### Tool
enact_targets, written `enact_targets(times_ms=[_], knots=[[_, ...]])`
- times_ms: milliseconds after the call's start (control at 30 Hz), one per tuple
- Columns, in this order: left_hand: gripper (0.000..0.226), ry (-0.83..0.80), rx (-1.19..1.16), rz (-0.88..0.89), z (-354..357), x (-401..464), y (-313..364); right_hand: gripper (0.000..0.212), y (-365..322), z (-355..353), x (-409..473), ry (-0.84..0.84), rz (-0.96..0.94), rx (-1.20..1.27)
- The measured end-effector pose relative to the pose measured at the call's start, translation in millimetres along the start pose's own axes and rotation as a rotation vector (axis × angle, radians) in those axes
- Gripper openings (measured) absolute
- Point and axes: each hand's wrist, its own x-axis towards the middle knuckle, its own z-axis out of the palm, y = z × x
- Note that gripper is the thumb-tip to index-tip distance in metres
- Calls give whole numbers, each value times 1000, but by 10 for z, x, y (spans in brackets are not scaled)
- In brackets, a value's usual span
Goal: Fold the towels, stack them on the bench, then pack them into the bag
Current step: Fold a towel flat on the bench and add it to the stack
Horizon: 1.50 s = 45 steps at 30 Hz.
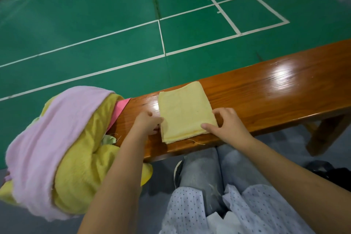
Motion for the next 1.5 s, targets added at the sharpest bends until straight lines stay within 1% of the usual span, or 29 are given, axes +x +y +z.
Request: enact_targets(times_ms=[67,133,200,267,367,433,500,667,733,800,900,1000,1100,1167,1233,1267,1300,1367,1433,1500], knots=[[34,-7,89,-28,11,12,106,67,-51,-28,117,18,102,77],[33,-28,198,-51,43,9,171,62,-113,-48,272,16,174,72],[34,-45,248,-80,71,-5,174,53,-196,-56,405,9,234,45],[31,-52,210,-106,112,6,148,45,-241,-43,517,13,251,41],[25,-9,142,-113,171,44,108,35,-230,23,632,15,235,8],[23,34,155,-97,215,29,121,25,-201,31,680,12,222,-23],[25,49,173,-83,280,-18,169,19,-149,-12,707,12,211,-34],[32,-11,180,-10,701,-149,572,23,240,-476,801,57,217,9],[36,-44,147,53,1017,-169,818,23,512,-825,874,72,227,14],[35,-63,89,114,1409,-179,1101,21,842,-1246,948,97,243,6],[37,-174,-13,181,2032,-249,1567,15,1371,-1887,1021,175,284,-26],[47,-279,-98,235,2644,-374,2054,18,1883,-2500,1063,283,349,-56],[53,-349,-103,300,3211,-558,2496,12,2332,-3058,1052,383,411,-77],[60,-374,-98,378,3499,-661,2717,14,2592,-3350,1047,436,456,-98],[65,-412,-56,485,3749,-743,2889,11,2831,-3588,1039,487,482,-127],[64,-443,-4,526,3845,-788,2963,9,2939,-3679,1040,507,497,-137],[61,-485,61,555,3923,-835,3033,9,3040,-3758,1043,524,514,-143],[50,-585,192,604,4041,-896,3132,18,3179,-3876,1055,554,549,-149],[45,-666,253,633,4111,-914,3185,24,3243,-3960,1077,579,560,-148],[44,-710,254,608,4117,-912,3208,24,3261,-3981,1097,586,566,-152]])
